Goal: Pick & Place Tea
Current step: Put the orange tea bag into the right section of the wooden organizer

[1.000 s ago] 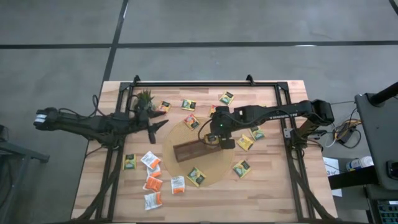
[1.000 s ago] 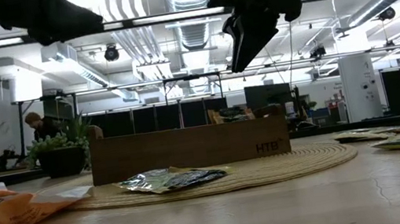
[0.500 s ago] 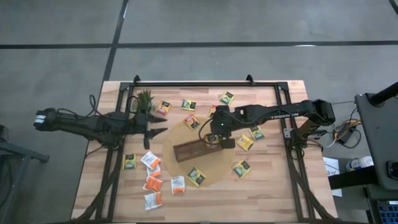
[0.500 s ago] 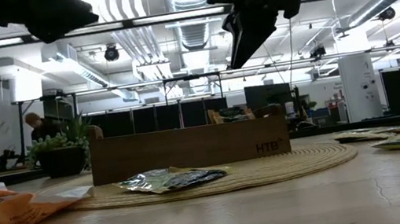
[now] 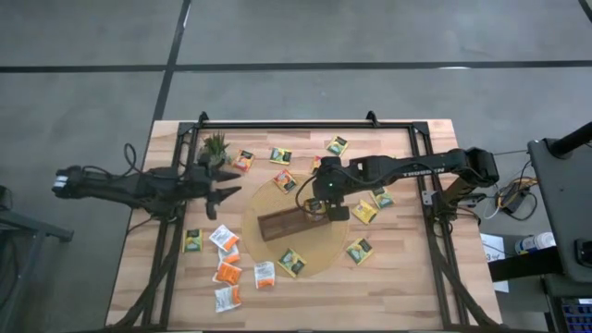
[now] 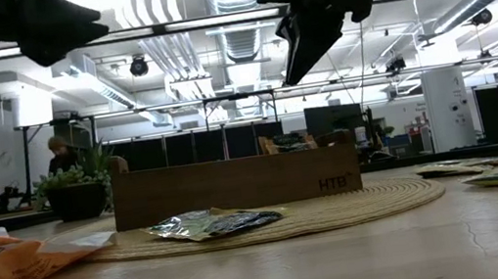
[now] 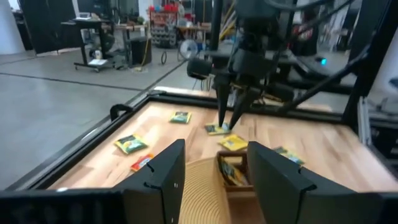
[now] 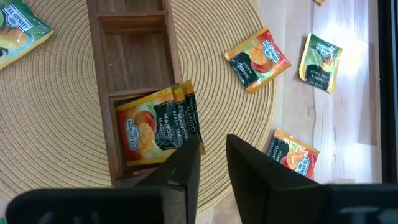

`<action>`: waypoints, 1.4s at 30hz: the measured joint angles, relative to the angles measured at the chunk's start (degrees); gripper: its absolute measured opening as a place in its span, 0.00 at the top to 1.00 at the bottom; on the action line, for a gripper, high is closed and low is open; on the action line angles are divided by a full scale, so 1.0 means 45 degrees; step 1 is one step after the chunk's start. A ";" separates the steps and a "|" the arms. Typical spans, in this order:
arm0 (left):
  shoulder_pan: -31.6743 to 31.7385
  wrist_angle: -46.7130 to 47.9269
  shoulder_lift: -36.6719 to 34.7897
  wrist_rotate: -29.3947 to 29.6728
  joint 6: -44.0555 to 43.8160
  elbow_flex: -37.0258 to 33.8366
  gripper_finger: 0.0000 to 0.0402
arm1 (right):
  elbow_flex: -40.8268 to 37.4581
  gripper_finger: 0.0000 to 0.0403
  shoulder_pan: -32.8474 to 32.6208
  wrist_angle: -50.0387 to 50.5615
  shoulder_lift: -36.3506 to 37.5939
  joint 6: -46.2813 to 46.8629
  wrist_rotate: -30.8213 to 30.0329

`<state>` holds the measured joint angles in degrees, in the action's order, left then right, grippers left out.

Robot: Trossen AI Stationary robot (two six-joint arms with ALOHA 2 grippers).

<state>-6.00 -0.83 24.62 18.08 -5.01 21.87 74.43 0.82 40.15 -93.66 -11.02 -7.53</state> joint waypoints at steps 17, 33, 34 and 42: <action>0.0000 -0.2965 -0.4698 0.0040 -0.0299 -0.4382 0.58 | -0.3192 0.86 -0.0010 -0.3877 0.2951 0.1424 -0.0891; -0.0010 -0.0915 -0.4862 0.0386 -0.1604 -0.4751 0.58 | -0.6494 0.86 0.2648 -0.5119 0.6378 0.1771 -0.0868; -0.0010 -0.0937 -0.4832 0.0390 -0.1610 -0.4751 0.58 | -0.6559 0.86 0.2996 -0.5120 0.6303 0.1688 -0.0571; -0.0010 -0.0990 -0.4836 0.0390 -0.1630 -0.4756 0.58 | -0.6645 0.86 0.4957 -0.5226 0.5125 0.0039 0.1012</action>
<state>-6.04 -5.28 2.85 19.84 -12.34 0.47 44.53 23.13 16.63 -70.60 -10.84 -2.98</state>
